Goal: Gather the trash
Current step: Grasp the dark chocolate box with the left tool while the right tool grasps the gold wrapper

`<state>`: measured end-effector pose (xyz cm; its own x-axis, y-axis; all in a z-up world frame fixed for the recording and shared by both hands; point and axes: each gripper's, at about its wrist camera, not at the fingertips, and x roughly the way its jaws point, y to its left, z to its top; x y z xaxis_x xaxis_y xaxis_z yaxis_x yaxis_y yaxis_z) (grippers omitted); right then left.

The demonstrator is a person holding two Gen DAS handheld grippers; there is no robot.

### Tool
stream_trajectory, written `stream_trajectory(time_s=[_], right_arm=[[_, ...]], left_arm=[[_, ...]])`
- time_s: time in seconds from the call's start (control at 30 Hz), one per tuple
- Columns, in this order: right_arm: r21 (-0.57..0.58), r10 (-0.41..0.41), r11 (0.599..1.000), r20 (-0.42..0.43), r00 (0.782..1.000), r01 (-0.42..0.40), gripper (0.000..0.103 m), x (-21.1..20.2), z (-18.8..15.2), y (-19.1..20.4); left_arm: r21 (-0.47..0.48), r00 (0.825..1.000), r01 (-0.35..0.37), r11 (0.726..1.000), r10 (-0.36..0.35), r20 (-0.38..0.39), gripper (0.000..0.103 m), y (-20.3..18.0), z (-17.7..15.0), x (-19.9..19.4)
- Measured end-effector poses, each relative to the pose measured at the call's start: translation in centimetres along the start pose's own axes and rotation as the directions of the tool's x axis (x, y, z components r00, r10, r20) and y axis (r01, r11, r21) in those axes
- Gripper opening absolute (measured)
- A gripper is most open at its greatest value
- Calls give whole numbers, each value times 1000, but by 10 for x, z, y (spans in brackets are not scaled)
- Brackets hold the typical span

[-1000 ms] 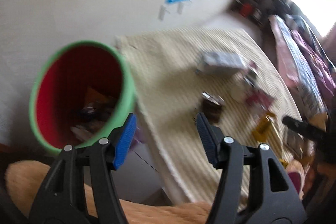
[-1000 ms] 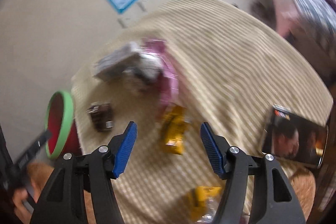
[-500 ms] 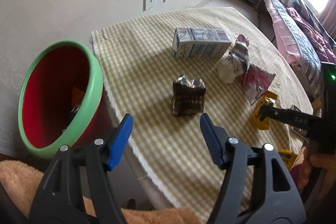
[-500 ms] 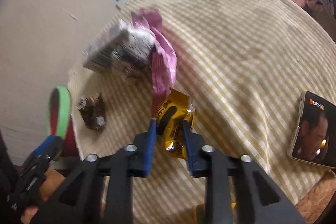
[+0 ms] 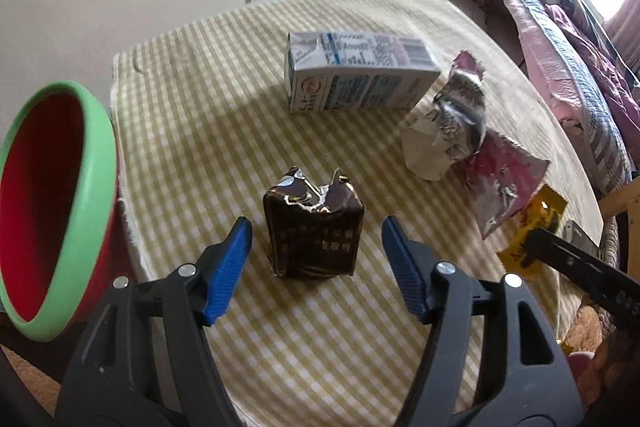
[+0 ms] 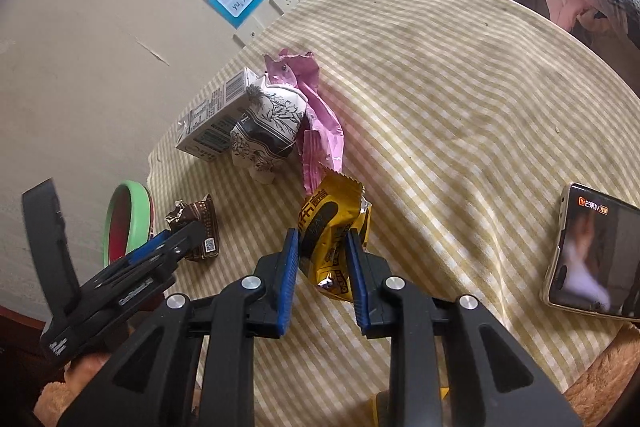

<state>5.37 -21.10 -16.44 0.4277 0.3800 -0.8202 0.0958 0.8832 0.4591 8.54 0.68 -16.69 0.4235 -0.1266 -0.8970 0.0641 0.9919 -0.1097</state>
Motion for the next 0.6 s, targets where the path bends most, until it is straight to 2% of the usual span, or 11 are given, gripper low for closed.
stream_trajectory(time_s=[0.03, 0.1, 0.37, 0.6], right_arm=[[-2, -1, 1000, 0, 1000, 1, 24, 0, 0, 0], [-5, -4, 1000, -1, 1000, 3, 24, 2, 0, 2], [-19, -15, 1000, 7, 1000, 15, 24, 3, 0, 5], [-37, -21, 999, 22, 1000, 22, 24, -1, -2, 9]], left_arm=[[-10, 1000, 4, 1000, -4, -9, 61, 2, 0, 2], [-23, 1000, 17, 1000, -18, -18, 46, 5, 0, 4], [-2, 999, 33, 999, -33, 22, 45, 5, -3, -7], [20, 997, 22, 1000, -23, 73, 45, 5, -13, -34]])
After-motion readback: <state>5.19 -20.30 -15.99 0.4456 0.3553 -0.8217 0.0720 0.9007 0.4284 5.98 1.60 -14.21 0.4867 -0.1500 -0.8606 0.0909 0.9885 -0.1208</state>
